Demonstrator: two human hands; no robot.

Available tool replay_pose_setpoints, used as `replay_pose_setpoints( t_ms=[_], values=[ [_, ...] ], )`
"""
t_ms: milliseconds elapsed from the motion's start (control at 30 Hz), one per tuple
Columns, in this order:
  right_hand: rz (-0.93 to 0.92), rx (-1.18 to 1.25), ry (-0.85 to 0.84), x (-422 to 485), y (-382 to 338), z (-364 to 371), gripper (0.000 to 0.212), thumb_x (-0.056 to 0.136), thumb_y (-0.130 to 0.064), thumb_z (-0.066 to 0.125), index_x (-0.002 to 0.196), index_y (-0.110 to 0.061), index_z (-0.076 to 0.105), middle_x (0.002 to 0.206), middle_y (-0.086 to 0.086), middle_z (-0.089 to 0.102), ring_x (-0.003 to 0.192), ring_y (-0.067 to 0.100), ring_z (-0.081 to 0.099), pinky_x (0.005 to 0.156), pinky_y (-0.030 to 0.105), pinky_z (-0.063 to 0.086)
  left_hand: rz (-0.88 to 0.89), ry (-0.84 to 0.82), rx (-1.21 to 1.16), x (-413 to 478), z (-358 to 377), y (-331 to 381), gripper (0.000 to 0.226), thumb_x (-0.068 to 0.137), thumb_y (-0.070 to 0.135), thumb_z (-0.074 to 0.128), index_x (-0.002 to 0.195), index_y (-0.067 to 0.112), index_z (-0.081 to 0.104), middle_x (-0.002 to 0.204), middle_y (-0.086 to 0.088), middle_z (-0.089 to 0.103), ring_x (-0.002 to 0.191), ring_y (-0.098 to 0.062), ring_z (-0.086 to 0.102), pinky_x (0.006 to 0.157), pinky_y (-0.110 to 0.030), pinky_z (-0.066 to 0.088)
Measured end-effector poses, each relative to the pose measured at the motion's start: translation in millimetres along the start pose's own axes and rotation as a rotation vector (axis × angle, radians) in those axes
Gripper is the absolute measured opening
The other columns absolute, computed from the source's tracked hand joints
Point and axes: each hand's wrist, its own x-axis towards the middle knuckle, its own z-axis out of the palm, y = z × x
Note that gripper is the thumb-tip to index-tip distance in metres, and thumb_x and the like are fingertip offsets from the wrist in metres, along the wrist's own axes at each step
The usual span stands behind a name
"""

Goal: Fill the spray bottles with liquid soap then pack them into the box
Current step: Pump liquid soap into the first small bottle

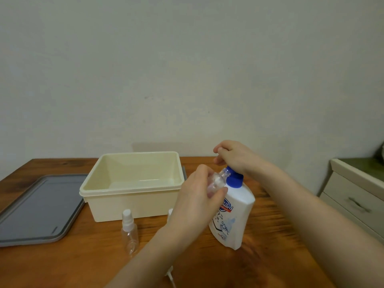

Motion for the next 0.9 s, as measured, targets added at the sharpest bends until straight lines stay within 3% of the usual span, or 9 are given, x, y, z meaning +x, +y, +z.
replay_pose_setpoints(
  t_ms=[133, 267, 433, 600, 767, 900],
  values=[
    [-0.040, -0.030, 0.000, -2.5, -13.0, -13.0, 0.032, 0.098, -0.016, 0.032, 0.122, -0.008, 0.051, 0.114, 0.012, 0.064, 0.111, 0.025, 0.058, 0.086, 0.032, 0.047, 0.032, 0.011, -0.014, 3.9, -3.8, 7.2, 0.022, 0.085, 0.027, 0.060, 0.096, 0.028, 0.041, 0.091, 0.012, 0.053, 0.082, -0.003, 0.054, 0.060, -0.009, 0.044],
    [-0.044, -0.023, 0.013, -2.8, -5.6, -6.8, 0.032, 0.099, -0.016, 0.030, 0.122, -0.011, 0.051, 0.112, 0.010, 0.064, 0.110, 0.023, 0.058, 0.075, 0.027, 0.044, 0.037, 0.001, -0.012, 3.5, -3.0, 3.7, 0.020, 0.085, 0.027, 0.059, 0.095, 0.027, 0.041, 0.093, 0.009, 0.056, 0.082, -0.006, 0.055, 0.061, -0.012, 0.044],
    [-0.034, -0.038, 0.004, -0.4, -0.4, 2.2, 0.031, 0.098, -0.015, 0.030, 0.121, -0.013, 0.052, 0.105, 0.006, 0.062, 0.108, 0.022, 0.058, 0.082, 0.026, 0.041, 0.026, 0.017, -0.005, -0.5, 1.2, -4.5, 0.022, 0.086, 0.028, 0.059, 0.097, 0.029, 0.039, 0.085, 0.013, 0.049, 0.076, -0.001, 0.051, 0.062, -0.012, 0.043],
    [-0.052, -0.034, -0.003, -2.3, -8.8, -8.4, 0.032, 0.097, -0.013, 0.034, 0.122, -0.009, 0.053, 0.117, 0.012, 0.063, 0.110, 0.023, 0.058, 0.089, 0.032, 0.046, 0.059, 0.023, -0.037, 2.5, -2.3, 2.3, 0.022, 0.085, 0.027, 0.060, 0.095, 0.029, 0.041, 0.084, 0.015, 0.049, 0.078, -0.002, 0.051, 0.061, -0.011, 0.042],
    [-0.041, 0.051, 0.067, -2.9, 0.5, 3.1, 0.019, 0.092, -0.017, 0.048, 0.107, -0.014, 0.059, 0.102, 0.008, 0.064, 0.105, 0.028, 0.061, 0.089, 0.035, 0.046, 0.070, 0.010, -0.029, 1.2, -0.4, -7.9, 0.020, 0.084, 0.026, 0.061, 0.092, 0.027, 0.042, 0.081, 0.014, 0.050, 0.076, -0.001, 0.050, 0.063, -0.012, 0.041],
    [-0.037, -0.021, 0.028, -4.6, -1.7, -2.0, 0.028, 0.093, -0.021, 0.049, 0.118, -0.013, 0.056, 0.117, 0.009, 0.061, 0.107, 0.025, 0.058, 0.092, 0.034, 0.046, 0.081, 0.020, -0.024, 2.5, -1.3, -4.2, 0.023, 0.084, 0.025, 0.062, 0.094, 0.029, 0.042, 0.080, 0.016, 0.047, 0.075, 0.002, 0.049, 0.064, -0.004, 0.039]
  ],
)
